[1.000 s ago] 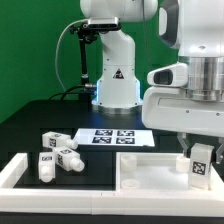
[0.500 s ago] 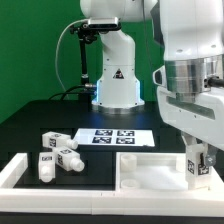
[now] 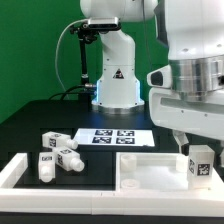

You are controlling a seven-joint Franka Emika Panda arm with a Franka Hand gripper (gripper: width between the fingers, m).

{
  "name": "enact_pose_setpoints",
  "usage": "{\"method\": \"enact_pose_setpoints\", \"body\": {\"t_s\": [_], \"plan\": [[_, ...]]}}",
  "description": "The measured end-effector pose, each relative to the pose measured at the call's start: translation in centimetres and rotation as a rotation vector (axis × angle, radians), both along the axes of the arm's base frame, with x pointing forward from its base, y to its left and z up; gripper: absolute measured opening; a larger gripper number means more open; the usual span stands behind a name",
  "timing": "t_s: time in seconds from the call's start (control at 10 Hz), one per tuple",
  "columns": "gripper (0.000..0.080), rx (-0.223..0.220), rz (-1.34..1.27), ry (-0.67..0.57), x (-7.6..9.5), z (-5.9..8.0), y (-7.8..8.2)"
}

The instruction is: Assemble one leg

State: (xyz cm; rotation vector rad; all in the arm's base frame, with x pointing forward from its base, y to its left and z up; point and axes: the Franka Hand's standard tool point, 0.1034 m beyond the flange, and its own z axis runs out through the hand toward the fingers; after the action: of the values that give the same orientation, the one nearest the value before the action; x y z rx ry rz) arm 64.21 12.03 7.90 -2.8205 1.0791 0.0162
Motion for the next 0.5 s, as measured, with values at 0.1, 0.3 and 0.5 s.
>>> {"method": "enact_pose_setpoints", "body": {"t_s": [0.1, 0.3, 0.5], "plan": [[0.0641, -0.003, 0.061, -0.008, 0.02, -0.11, -0.18], [0.0647, -0.014, 0.208, -0.024, 0.01, -0.14, -0.26], [0.0648, -0.082, 0.584, -0.048, -0.10, -0.17, 0.10]]}}
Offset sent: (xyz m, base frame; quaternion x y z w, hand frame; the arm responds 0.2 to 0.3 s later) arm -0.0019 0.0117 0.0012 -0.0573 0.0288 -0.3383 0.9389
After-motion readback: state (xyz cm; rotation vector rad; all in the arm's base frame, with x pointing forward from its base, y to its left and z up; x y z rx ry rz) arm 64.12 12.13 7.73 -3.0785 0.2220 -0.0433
